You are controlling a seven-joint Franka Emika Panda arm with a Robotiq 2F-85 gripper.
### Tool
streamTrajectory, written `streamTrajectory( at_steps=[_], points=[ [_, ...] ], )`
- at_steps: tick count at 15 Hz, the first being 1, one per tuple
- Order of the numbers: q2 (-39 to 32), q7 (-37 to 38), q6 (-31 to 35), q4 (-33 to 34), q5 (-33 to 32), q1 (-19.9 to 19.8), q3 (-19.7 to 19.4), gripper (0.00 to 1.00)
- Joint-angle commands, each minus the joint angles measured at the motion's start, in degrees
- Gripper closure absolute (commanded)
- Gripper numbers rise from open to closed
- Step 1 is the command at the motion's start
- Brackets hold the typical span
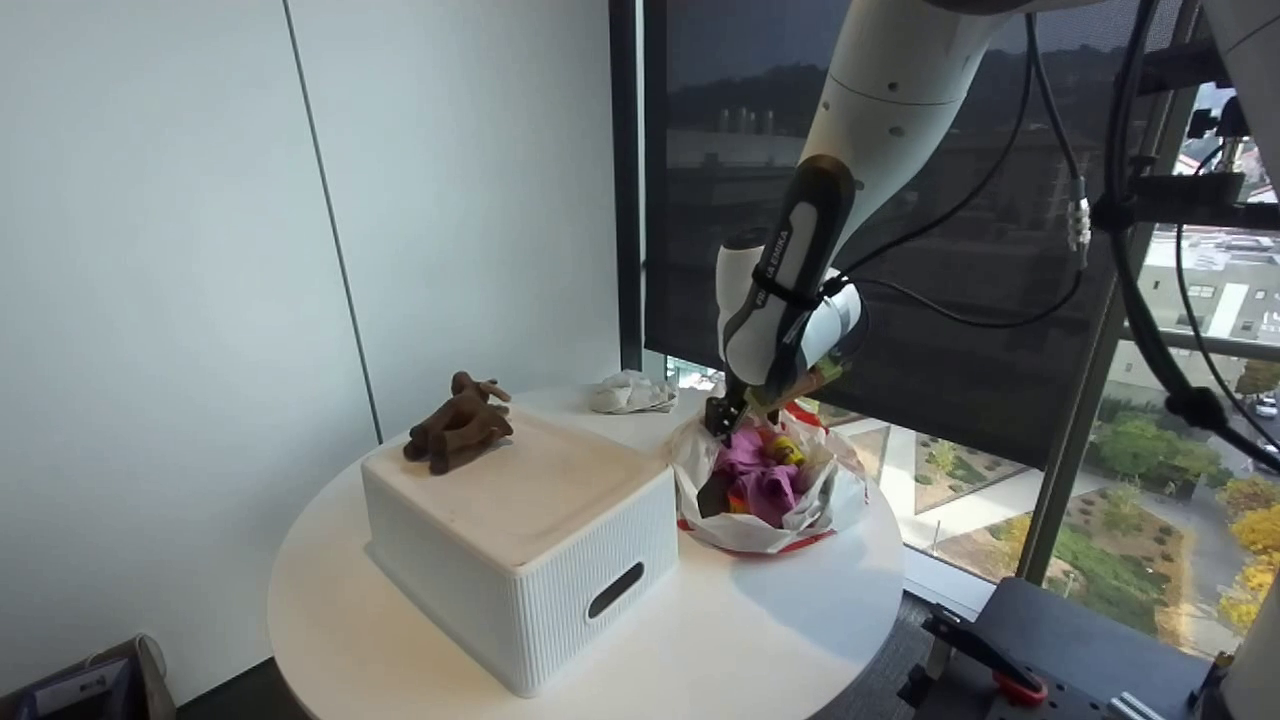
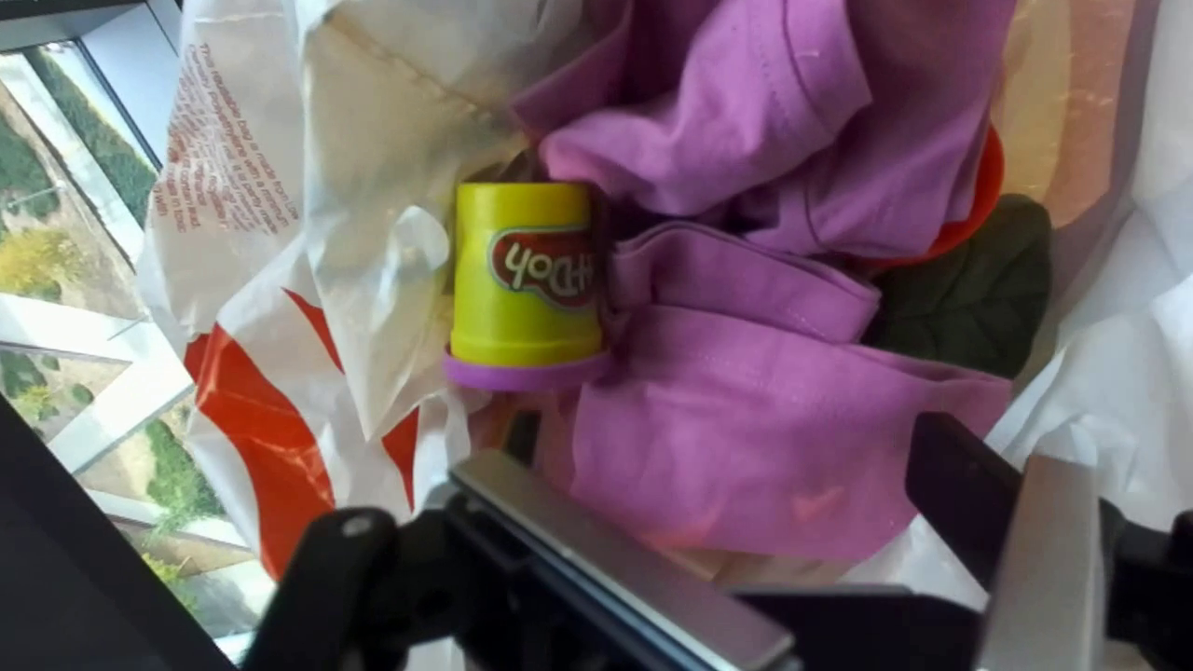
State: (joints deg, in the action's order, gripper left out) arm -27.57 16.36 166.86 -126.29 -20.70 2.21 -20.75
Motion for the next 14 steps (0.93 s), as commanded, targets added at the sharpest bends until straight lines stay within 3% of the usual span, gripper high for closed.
streamTrajectory(
  at_steps=[1,2,6,10,14],
  points=[
    [8.3,-0.9,-5.6,-4.2,-2.9,6.2,-3.9,0.0],
    [10.4,-0.6,-7.6,-4.9,-3.9,7.1,-3.8,0.0],
    [20.5,-7.3,-5.8,-9.2,3.4,2.6,8.2,0.0],
    [20.7,-12.8,-2.9,-6.2,14.4,2.4,17.9,0.0],
    [14.4,-17.7,-5.0,1.9,22.0,3.2,24.3,0.0]
  ],
)
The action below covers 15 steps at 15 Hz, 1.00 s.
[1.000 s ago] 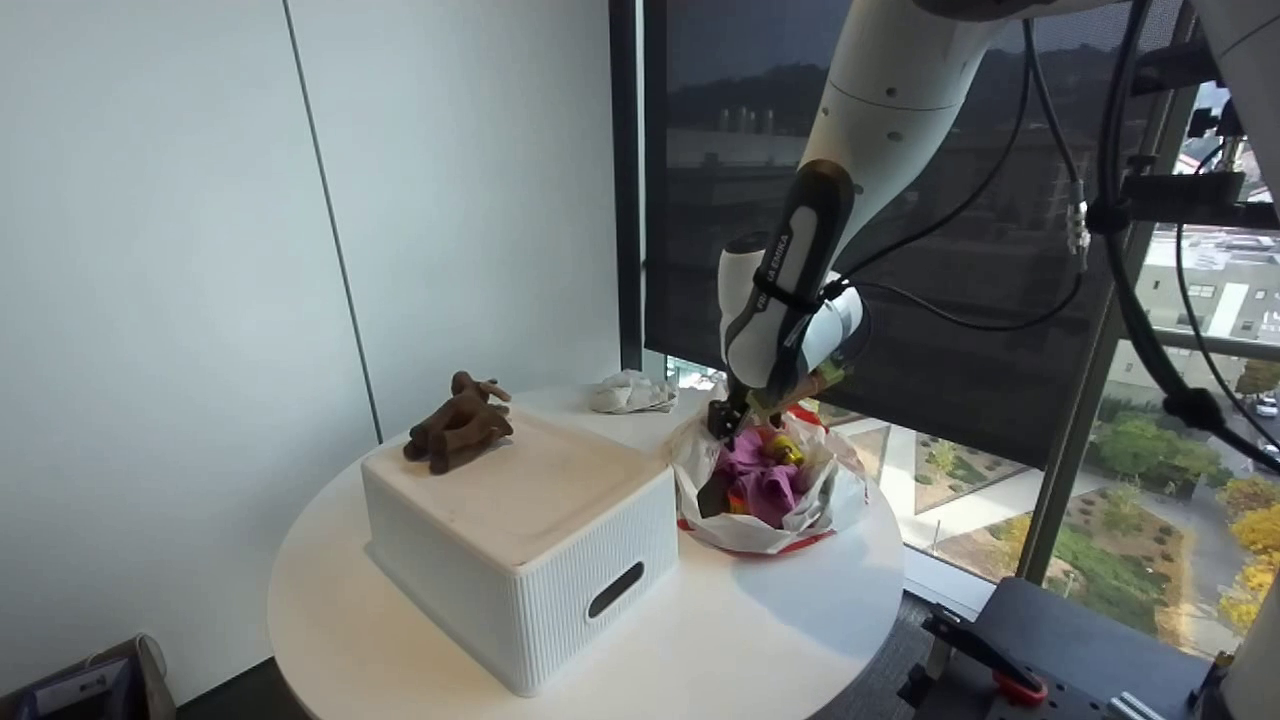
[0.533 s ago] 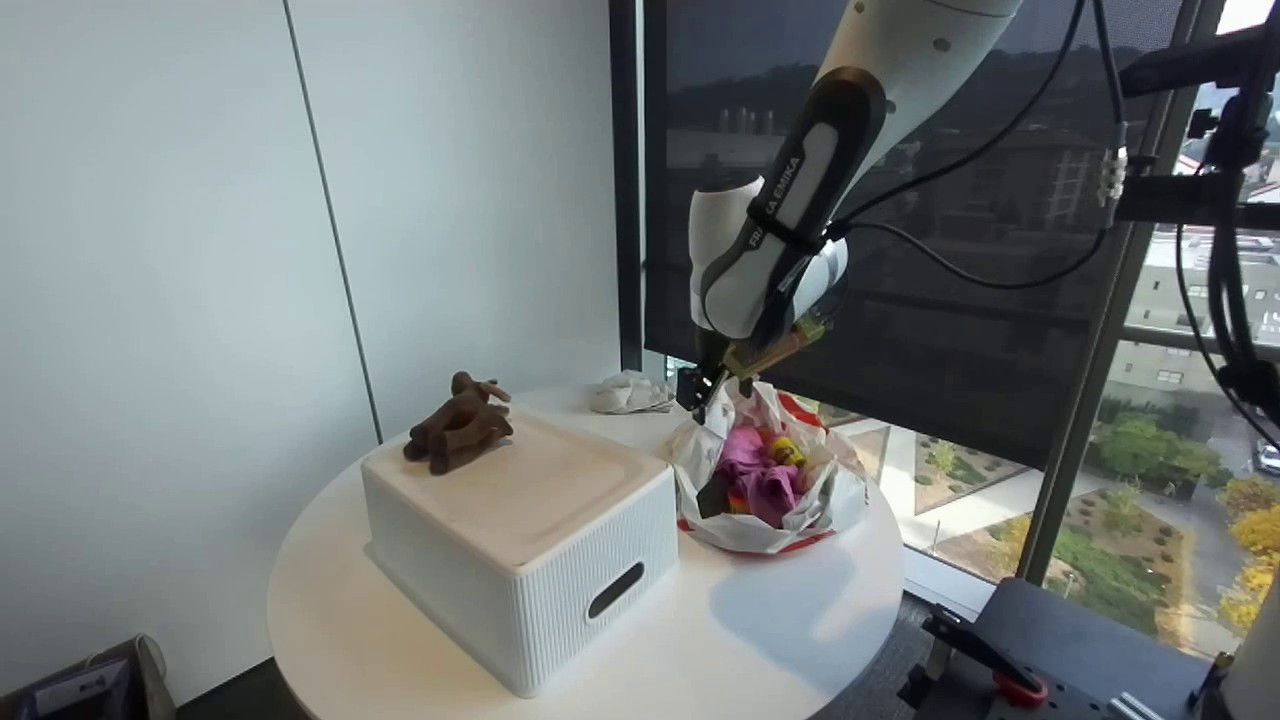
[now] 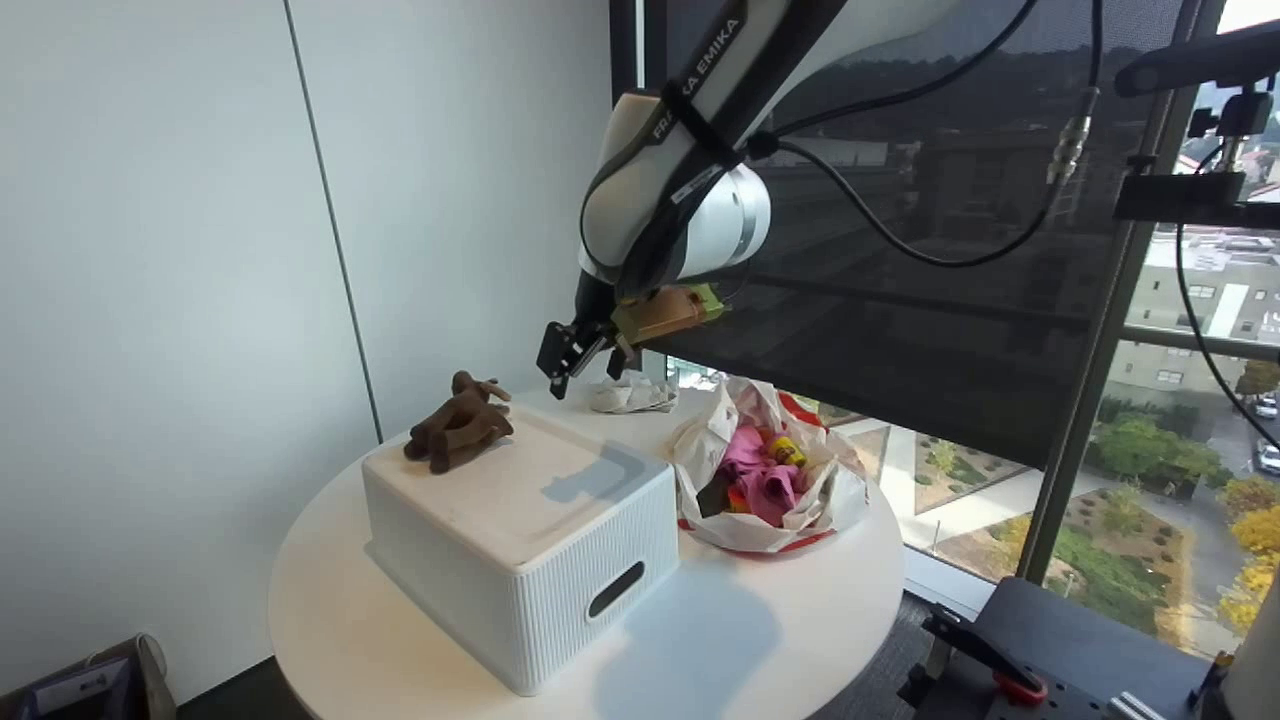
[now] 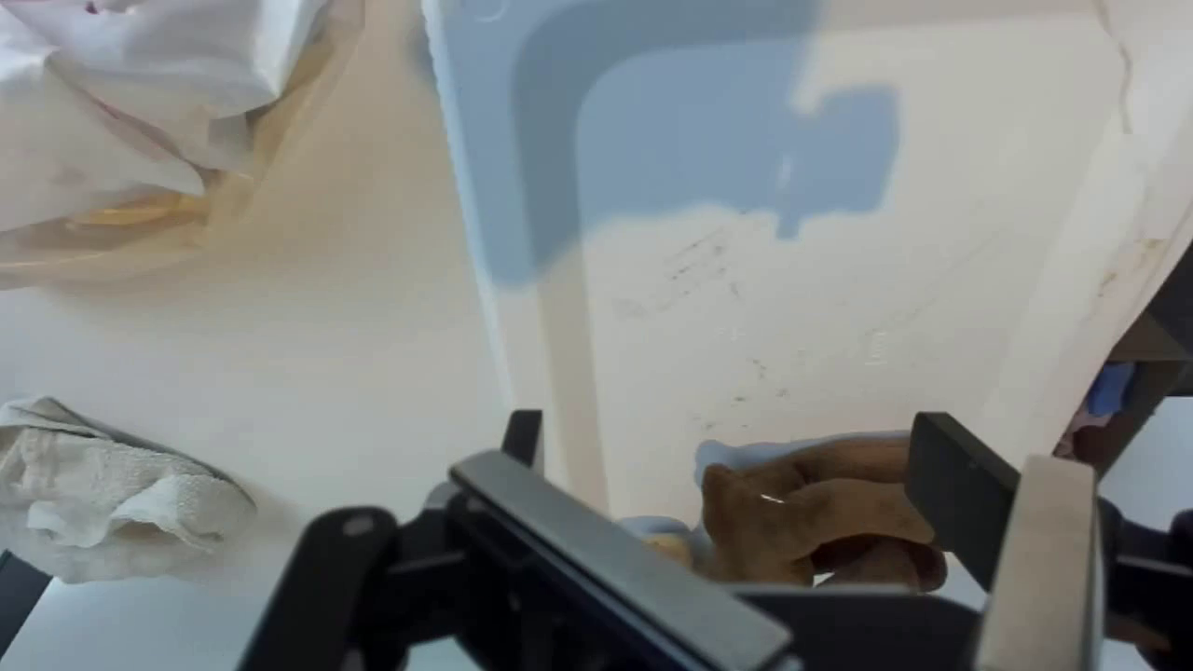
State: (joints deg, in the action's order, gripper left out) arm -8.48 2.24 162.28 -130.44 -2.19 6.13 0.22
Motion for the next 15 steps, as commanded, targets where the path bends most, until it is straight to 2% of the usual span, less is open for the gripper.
streamTrajectory(
  at_steps=[1,4,8,15],
  points=[
    [-7.1,-3.3,-0.5,9.0,2.6,-0.4,3.8,0.0],
    [-13.0,-2.7,-1.3,16.0,0.5,0.3,4.4,0.0],
    [-21.3,-3.7,-4.3,26.2,1.9,-0.1,5.9,0.0],
    [-33.8,-2.5,-9.8,43.5,0.1,2.0,4.3,0.0]
  ],
)
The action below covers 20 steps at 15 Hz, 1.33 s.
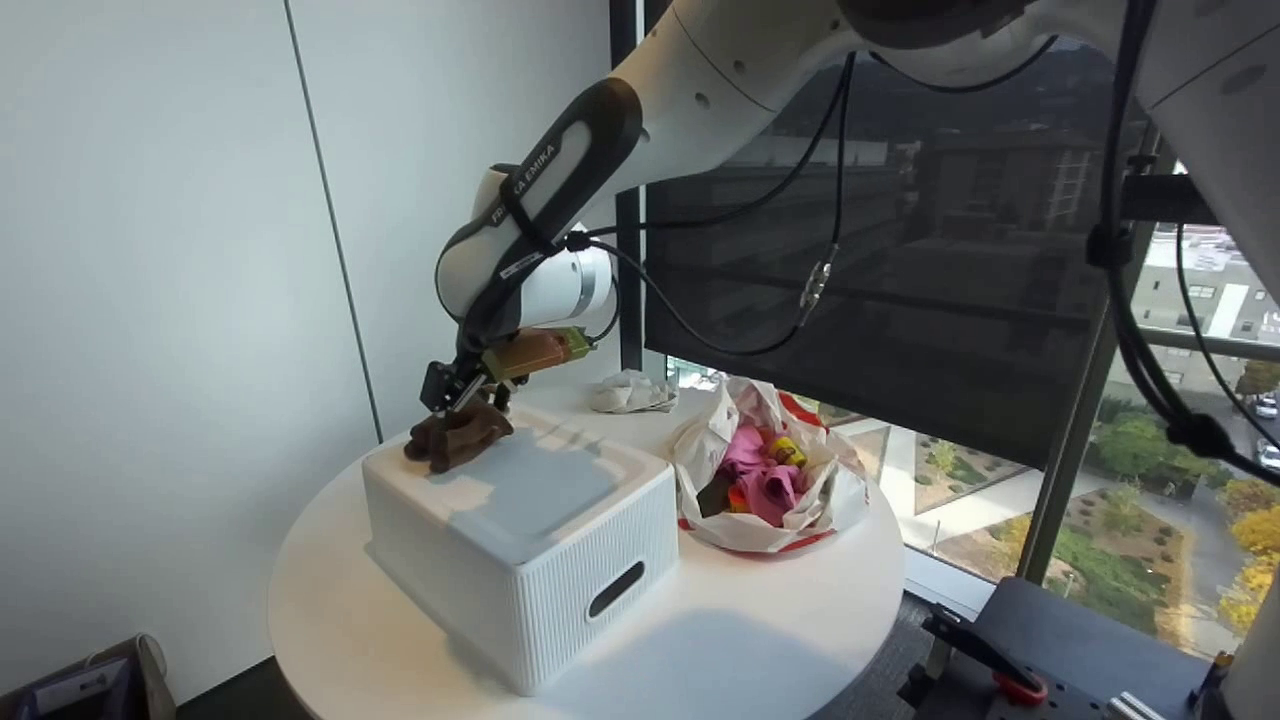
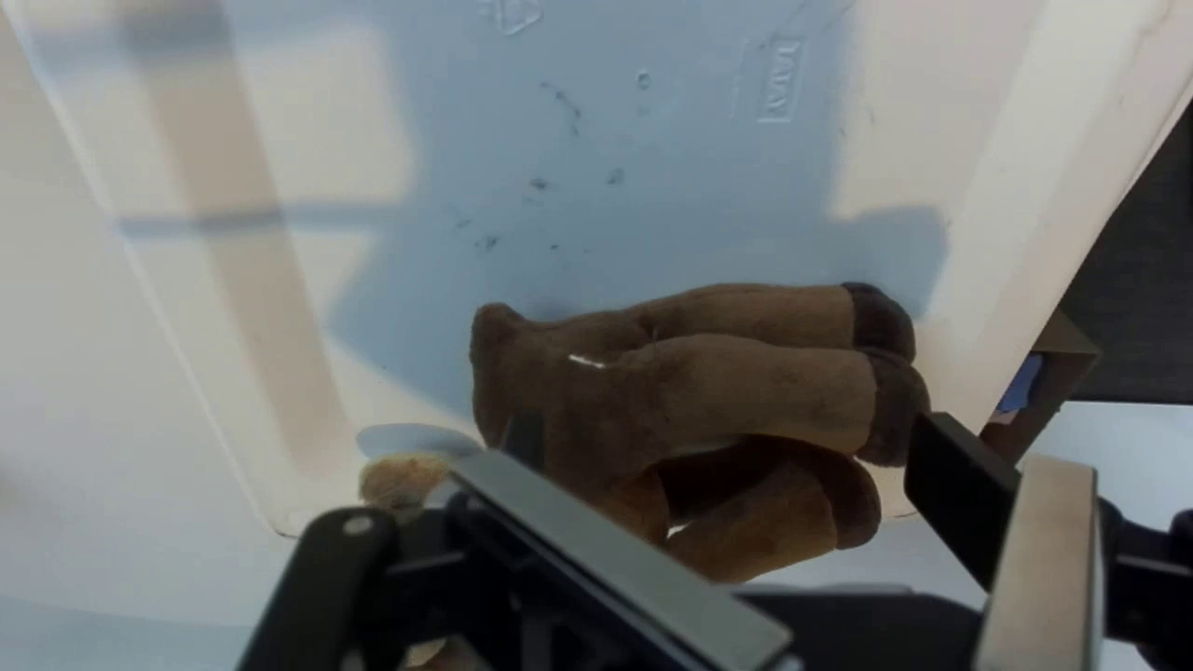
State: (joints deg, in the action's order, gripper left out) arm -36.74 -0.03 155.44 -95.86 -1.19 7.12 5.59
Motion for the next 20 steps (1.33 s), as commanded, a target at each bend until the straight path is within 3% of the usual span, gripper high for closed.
streamTrajectory(
  at_steps=[1,4,5,6,11,15,20],
  points=[
    [-7.3,-0.1,-4.1,11.2,-1.0,1.1,-1.2,0.0],
    [-11.0,-0.2,-6.6,16.4,-1.5,1.4,-2.0,0.0],
    [-11.8,-0.3,-7.3,17.6,-1.3,1.2,-1.9,0.25],
    [-12.4,-0.6,-8.1,18.7,-0.8,0.8,-1.4,0.26],
    [-12.5,-1.4,-9.9,20.5,-0.7,0.3,-1.3,0.64],
    [-8.9,-1.9,-9.8,15.6,-1.6,0.0,-2.4,0.92],
    [-2.9,-2.0,-10.5,8.2,-1.0,-1.6,-3.2,0.94]
  ],
)
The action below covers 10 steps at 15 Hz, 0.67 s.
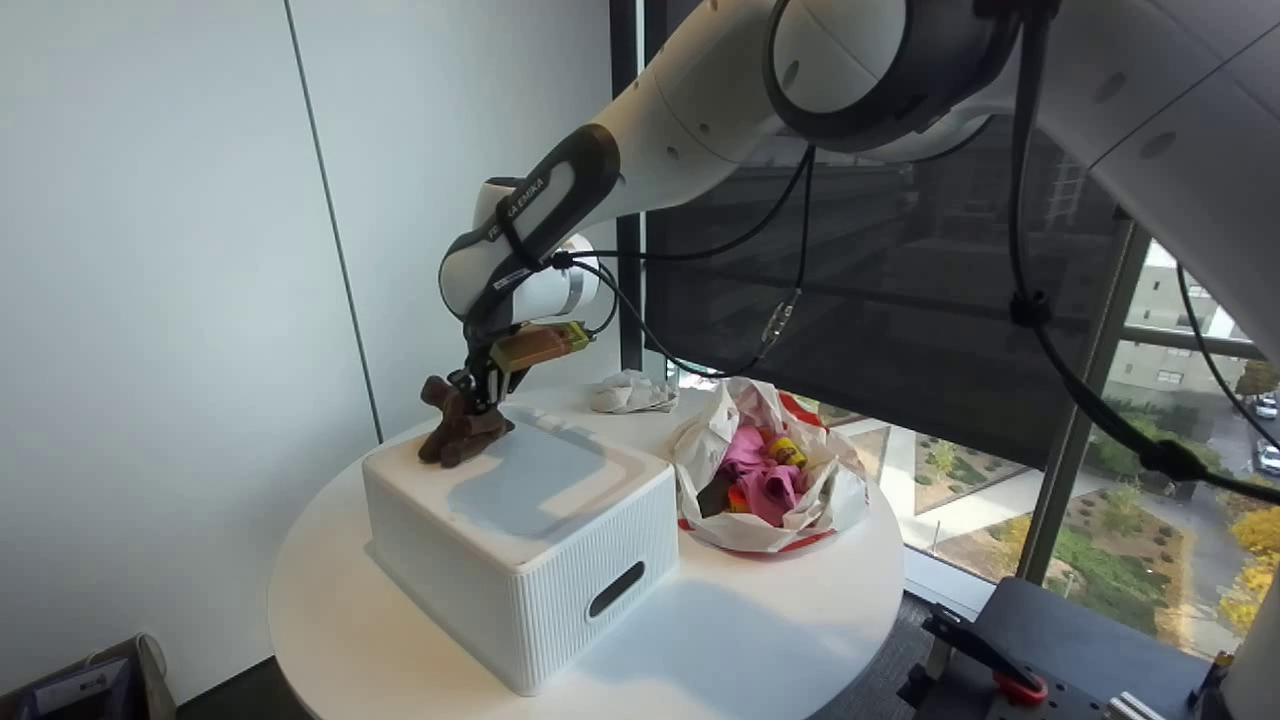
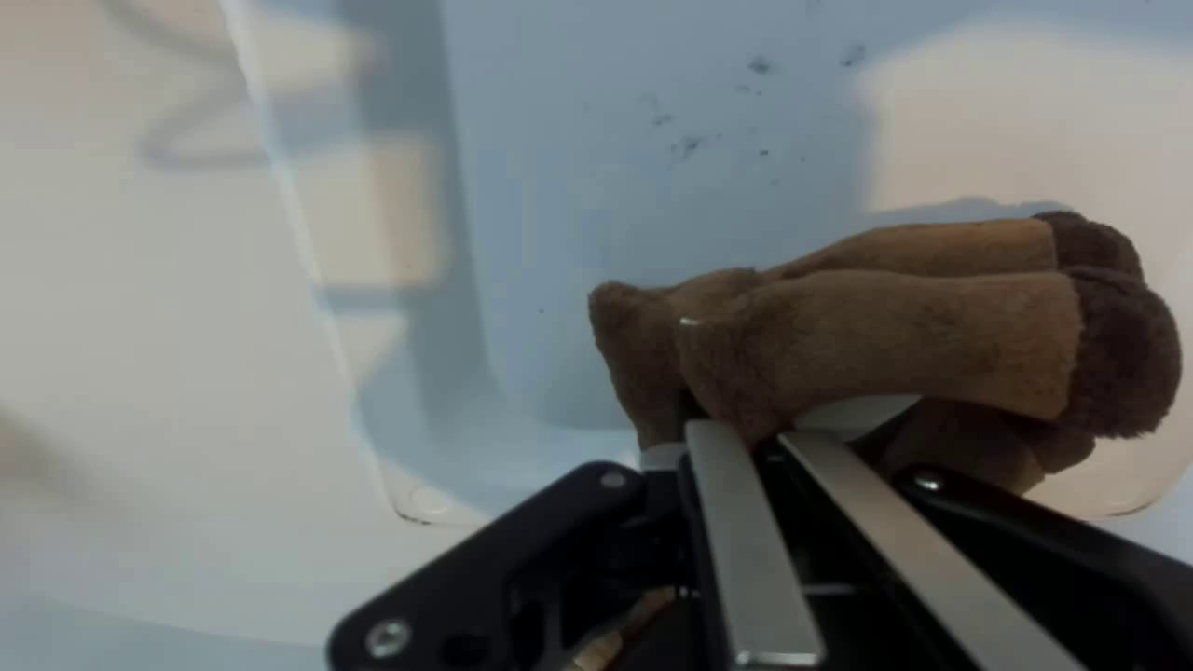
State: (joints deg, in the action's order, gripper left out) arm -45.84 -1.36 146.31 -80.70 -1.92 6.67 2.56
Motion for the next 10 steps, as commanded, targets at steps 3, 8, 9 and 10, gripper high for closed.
streamTrajectory(
  at_steps=[3,8,9,10],
  points=[
    [13.2,-0.7,-2.4,-14.5,-0.1,-2.8,-0.7,0.93],
    [26.4,0.9,-0.6,-28.2,-1.1,-5.0,-3.7,0.93],
    [29.1,1.9,0.0,-31.1,-1.8,-5.2,-4.9,0.93],
    [31.8,2.7,-0.1,-33.9,-2.5,-5.4,-6.0,0.93]
  ],
)
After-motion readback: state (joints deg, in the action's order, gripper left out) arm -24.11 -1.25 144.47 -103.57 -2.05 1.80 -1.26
